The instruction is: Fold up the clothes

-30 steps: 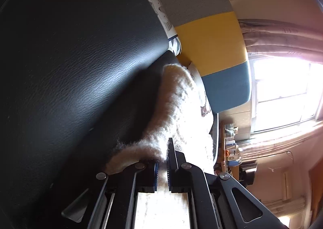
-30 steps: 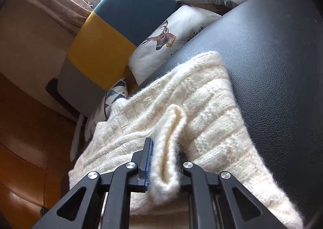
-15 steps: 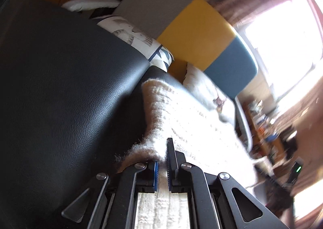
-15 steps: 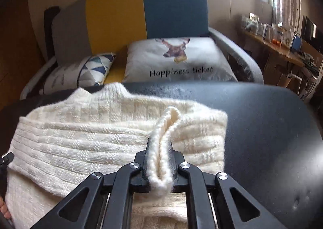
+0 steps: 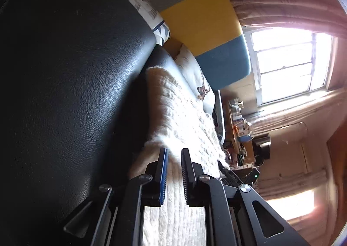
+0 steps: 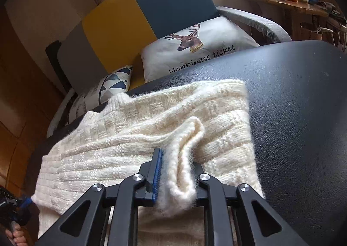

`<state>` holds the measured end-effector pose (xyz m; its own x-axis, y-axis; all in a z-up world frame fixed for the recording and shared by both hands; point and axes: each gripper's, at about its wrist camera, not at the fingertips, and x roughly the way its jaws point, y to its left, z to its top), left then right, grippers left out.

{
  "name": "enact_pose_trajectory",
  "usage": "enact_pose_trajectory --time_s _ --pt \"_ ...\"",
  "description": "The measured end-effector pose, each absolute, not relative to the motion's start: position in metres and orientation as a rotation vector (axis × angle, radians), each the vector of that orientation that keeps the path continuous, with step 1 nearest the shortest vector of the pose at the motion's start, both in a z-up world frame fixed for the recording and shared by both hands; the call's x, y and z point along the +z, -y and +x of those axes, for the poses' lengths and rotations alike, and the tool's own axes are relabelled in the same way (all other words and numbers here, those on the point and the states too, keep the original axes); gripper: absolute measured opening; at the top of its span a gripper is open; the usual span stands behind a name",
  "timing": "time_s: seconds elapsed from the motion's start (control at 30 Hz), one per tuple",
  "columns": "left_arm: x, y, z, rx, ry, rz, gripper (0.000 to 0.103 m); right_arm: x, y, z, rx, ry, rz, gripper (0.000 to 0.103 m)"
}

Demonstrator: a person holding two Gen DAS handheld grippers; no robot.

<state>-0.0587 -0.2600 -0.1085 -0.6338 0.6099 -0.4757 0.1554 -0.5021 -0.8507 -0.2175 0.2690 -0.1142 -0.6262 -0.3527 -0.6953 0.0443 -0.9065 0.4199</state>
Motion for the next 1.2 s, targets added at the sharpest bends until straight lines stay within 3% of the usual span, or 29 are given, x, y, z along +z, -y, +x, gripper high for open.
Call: enact_pose_trajectory --time_s 0.1,0.2,0.23,0.33,0.53,0.6,0.63,0.73,0.83,0.97,1.07,1.2 --pt "-0.103 0.269 -0.064 2.278 1.384 -1.158 0.028 -0.116 -0.271 -0.218 -2.571 0.575 1.214 0.018" --pt "-0.102 0.285 -0.085 2.342 1.413 -1.151 0.059 -0.118 -0.274 -0.218 -2.553 0.604 1.200 0.018" --pt "-0.104 0.286 -0.098 2.326 1.398 -1.178 0.064 -0.119 -0.275 -0.217 -2.548 0.612 1.195 0.018" --pt "-0.118 0.276 -0.139 2.255 1.349 -1.285 0.065 -0.120 -0.277 -0.216 -2.533 0.641 1.180 0.018" --pt "-0.113 0.244 -0.192 2.198 1.205 -1.316 0.064 -0.120 -0.279 -0.214 -2.526 0.659 1.172 0.018" --pt "-0.110 0.238 -0.195 2.234 1.121 -1.330 0.050 -0.120 -0.279 -0.214 -2.530 0.654 1.170 0.018" --pt "-0.108 0.233 -0.197 2.256 1.074 -1.332 0.025 -0.120 -0.279 -0.214 -2.532 0.649 1.169 0.018" --pt "-0.100 0.231 -0.187 2.357 0.964 -1.291 0.015 -0.118 -0.274 -0.214 -2.558 0.593 1.175 0.018" --pt "-0.069 0.213 -0.162 2.624 0.610 -1.163 0.012 -0.116 -0.266 -0.213 -2.600 0.500 1.189 0.018" --pt "-0.091 0.173 -0.171 2.770 0.126 -1.306 0.013 -0.113 -0.257 -0.212 -2.641 0.396 1.208 0.018" --pt "-0.089 0.178 -0.176 2.765 0.181 -1.313 0.018 -0.116 -0.263 -0.212 -2.617 0.451 1.200 0.018" --pt "-0.079 0.213 -0.172 2.704 0.576 -1.311 0.023 -0.120 -0.276 -0.212 -2.567 0.574 1.178 0.018"
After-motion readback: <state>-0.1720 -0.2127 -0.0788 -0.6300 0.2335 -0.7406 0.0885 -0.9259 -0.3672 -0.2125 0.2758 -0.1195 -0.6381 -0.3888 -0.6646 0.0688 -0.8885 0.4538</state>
